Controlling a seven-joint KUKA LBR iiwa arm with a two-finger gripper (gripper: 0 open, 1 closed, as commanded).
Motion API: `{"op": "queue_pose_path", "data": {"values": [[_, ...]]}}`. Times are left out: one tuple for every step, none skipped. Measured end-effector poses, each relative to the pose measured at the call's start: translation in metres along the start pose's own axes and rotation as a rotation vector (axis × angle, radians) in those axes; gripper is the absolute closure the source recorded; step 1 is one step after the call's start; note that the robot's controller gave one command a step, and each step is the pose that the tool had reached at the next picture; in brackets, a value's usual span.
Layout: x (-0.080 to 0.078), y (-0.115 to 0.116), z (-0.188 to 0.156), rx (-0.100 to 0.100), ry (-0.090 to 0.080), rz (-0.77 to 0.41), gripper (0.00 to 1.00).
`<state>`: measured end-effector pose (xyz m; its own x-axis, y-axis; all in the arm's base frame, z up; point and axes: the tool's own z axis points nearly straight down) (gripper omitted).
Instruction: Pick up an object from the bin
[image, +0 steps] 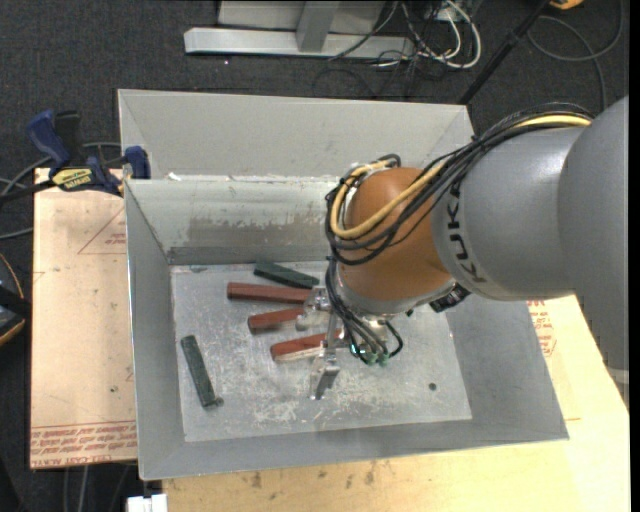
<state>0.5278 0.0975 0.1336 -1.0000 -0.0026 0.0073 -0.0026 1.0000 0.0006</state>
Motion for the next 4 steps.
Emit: {"op": "queue_pose_path", "data": {"values": [[-0.002,0.000,-0.004,-0.001,-0.007,0.002,0.00],[-0.034,0.002,0.054,-0.003,-0.022,-0.132,1.00],[-0.034,0.002,0.054,-0.003,-0.022,-0.132,1.00],[-0.035,0.003,0.054,-0.002,-0.018,-0.129,1.00]]}}
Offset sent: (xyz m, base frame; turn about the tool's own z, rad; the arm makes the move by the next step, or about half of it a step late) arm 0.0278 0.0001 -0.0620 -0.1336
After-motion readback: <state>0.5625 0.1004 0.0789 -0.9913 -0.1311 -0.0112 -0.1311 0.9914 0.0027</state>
